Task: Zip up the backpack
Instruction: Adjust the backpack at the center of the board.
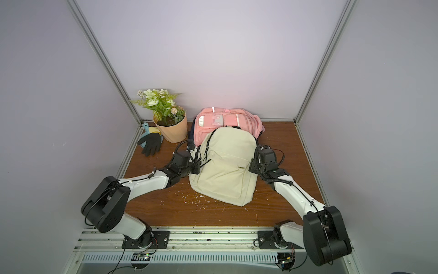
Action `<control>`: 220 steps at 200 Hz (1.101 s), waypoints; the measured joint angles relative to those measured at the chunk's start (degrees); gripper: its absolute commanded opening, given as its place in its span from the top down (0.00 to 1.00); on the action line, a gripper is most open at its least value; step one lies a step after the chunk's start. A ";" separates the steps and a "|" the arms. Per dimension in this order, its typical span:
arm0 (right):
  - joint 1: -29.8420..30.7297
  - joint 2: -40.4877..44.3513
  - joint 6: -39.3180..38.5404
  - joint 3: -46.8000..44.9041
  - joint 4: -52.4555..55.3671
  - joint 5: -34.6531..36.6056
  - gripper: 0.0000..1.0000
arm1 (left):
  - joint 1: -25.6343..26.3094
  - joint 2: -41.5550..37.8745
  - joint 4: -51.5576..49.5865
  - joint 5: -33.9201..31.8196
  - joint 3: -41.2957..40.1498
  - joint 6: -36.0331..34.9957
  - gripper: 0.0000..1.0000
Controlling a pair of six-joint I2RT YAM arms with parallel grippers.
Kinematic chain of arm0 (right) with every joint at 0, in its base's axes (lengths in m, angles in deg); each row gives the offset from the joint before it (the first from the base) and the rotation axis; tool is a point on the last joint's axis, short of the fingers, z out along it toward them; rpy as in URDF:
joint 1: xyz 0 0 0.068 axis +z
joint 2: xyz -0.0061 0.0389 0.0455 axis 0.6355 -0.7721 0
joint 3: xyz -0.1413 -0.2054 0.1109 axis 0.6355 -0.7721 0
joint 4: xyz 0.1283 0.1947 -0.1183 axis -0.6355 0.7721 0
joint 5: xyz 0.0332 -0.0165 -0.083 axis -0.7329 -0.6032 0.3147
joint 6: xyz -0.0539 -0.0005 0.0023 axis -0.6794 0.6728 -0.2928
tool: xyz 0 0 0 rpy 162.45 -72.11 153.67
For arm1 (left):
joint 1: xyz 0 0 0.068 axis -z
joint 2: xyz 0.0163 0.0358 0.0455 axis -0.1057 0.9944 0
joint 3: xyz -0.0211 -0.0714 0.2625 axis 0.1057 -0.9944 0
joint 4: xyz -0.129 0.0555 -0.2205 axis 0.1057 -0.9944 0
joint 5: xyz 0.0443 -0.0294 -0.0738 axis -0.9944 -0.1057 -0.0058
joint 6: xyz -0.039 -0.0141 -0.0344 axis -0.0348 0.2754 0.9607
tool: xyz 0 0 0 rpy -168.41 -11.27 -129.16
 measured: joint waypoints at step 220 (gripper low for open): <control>25.81 -12.09 -4.98 13.31 -9.60 -13.79 0.58 | 10.34 -16.90 6.82 -2.10 -13.57 2.16 1.00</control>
